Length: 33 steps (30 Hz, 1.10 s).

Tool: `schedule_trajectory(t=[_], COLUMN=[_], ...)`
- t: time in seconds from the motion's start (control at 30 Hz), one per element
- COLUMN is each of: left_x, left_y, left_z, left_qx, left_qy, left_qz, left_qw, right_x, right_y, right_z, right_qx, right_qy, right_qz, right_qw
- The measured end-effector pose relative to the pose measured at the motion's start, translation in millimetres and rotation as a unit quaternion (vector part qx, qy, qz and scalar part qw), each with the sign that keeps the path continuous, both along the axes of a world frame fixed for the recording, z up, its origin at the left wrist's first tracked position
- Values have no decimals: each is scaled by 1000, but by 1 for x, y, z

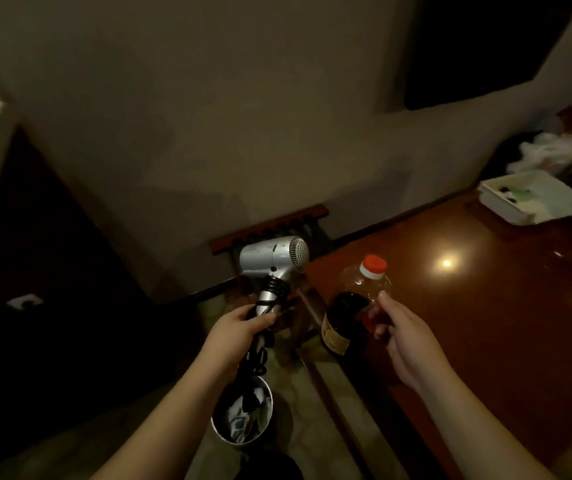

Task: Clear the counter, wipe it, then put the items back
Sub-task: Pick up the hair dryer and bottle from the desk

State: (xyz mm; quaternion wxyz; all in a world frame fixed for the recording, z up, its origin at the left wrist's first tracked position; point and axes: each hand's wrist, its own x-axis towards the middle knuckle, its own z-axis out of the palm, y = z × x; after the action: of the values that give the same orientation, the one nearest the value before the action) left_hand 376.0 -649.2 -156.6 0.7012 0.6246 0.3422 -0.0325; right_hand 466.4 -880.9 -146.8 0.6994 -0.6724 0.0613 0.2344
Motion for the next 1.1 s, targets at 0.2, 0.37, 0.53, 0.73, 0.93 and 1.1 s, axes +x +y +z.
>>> schedule_trajectory(t=[0.2,0.37,0.53,0.73,0.93,1.1], left_x=[-81,-154,-224,-282,-312,-319], left_y=[59,112,172,249,328,385], left_z=[21,35,57,98,132,166], left_qx=[26,56,63,66,84,128], left_qy=[-11,-27,-55,-91,-119,-131], left_qz=[101,177,238,275,302,318], left_qw=[994,982,968,955,942,930], right_x=[-34,-70,-113,-154,-182,-185], right_y=[92,177,264,358,433,476], right_z=[31,52,69,97,141,188], right_qx=[23,20,47,74,108,169], right_qy=[-2,-21,-10,-2,-26,-49], right_qz=[124,188,241,243,271,279], right_qw=[992,982,969,967,956,944])
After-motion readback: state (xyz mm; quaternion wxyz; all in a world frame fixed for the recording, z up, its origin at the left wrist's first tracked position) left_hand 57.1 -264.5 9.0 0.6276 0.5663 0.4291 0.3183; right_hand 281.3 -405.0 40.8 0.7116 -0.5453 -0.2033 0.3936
